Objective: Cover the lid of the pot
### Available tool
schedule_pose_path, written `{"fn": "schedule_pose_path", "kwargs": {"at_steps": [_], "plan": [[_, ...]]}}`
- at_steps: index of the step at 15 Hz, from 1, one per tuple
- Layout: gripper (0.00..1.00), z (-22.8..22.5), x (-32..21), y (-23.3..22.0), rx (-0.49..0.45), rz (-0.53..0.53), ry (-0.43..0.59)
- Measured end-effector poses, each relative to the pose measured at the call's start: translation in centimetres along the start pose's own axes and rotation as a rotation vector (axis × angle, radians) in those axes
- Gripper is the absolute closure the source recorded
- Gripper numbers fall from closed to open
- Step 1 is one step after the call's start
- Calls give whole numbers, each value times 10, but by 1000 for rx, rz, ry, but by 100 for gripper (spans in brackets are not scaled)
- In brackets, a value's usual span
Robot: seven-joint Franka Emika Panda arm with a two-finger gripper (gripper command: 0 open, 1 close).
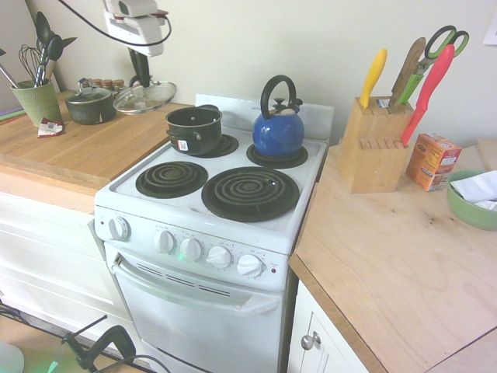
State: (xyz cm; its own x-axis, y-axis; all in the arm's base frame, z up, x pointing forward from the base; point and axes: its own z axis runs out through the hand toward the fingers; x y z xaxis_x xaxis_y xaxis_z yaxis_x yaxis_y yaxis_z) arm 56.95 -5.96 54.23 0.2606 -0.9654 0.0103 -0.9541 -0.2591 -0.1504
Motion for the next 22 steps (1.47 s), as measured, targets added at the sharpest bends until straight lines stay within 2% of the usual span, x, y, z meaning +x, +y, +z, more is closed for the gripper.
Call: {"fn": "schedule_pose_path", "kwargs": {"at_steps": [3,6,15,22], "plan": [[100,5,44,3,-2,20,-24],[100,16,66,-11,-24,15,-33],[100,28,73,-75,-48,-16,-36],[100,67,84,-101,-69,-19,-35]]}}
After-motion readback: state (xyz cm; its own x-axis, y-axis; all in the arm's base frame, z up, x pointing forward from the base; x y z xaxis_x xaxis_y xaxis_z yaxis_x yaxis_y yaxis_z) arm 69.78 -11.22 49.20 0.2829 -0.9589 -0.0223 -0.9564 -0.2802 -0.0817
